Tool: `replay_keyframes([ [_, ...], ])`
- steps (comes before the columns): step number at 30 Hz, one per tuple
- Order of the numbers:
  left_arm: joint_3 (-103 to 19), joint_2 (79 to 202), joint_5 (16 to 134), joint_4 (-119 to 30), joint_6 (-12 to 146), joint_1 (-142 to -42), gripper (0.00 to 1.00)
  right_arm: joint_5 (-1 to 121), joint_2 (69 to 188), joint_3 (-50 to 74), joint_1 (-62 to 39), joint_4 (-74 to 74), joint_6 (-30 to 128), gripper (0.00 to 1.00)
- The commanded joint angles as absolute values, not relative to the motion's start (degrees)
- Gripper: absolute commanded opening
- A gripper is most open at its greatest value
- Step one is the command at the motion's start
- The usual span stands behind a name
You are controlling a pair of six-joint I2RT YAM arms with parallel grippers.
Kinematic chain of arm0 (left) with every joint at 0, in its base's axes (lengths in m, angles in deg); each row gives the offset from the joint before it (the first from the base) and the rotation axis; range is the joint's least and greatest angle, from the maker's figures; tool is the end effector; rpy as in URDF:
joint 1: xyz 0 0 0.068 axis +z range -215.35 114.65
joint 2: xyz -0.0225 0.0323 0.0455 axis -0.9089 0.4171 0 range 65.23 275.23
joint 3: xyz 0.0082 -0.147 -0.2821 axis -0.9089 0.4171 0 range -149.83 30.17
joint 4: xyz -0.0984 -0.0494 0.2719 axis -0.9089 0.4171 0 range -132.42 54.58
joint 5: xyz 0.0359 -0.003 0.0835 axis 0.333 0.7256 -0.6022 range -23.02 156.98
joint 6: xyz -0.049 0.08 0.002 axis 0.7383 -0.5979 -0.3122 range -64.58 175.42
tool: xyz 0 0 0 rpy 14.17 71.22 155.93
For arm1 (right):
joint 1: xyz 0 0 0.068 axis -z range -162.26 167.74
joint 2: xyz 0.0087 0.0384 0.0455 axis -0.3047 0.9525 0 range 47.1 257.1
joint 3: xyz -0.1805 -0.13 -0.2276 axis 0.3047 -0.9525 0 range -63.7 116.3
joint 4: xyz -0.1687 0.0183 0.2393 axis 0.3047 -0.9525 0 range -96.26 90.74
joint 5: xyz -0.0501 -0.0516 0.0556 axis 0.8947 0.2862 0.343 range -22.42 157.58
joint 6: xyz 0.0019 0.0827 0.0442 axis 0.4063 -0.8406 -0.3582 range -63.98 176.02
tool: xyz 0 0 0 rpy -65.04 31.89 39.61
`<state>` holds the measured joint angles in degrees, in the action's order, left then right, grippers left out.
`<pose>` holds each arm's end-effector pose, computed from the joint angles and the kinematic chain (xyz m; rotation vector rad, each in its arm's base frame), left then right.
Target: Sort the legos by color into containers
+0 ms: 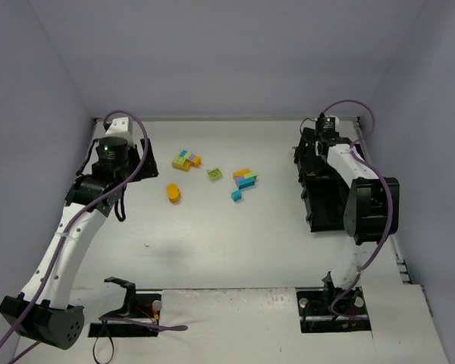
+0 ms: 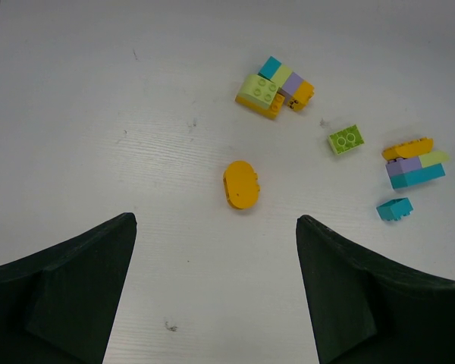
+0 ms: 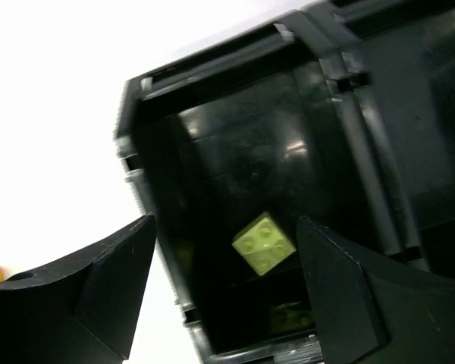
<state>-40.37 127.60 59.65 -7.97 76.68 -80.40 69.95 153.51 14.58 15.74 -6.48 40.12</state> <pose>0.2780 -0.0634 0.4178 -0.1910 2.0272 -0.2701 0.5110 0.0144 0.2413 0.2882 2.1711 0.1312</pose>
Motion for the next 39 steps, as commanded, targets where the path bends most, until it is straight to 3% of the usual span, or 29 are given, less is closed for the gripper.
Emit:
replay_keyframes([
  [1,-41.9,126.4,60.3,-10.0,77.2,-80.7,0.80,68.2,148.7,19.0,10.5,-5.2,44.4,0.71],
  [7,-42.1,126.4,61.0,-10.0,77.5,-80.8,0.80,63.8,148.2,21.6,-1.5,-1.5,53.4,0.75],
  [11,-42.0,126.1,60.9,-9.5,77.5,-80.8,0.80,59.1,151.6,24.3,-8.3,0.0,54.6,0.87],
  [14,-42.1,125.7,60.6,-8.6,77.3,-80.8,0.80,57.3,156.3,28.1,-11.2,0.1,55.4,0.90],
  [27,-41.5,122.3,58.3,-3.6,77.0,-80.8,0.80,57.8,173.0,38.8,-18.5,-0.1,55.4,0.89],
  [33,-41.1,122.1,58.1,-2.5,77.0,-80.8,0.80,59.8,177.1,40.7,-19.7,-0.1,55.2,0.81],
  [39,-40.5,122.0,58.1,-2.7,77.0,-80.7,0.80,64.1,178.8,41.2,-19.7,0.0,54.9,0.46],
])
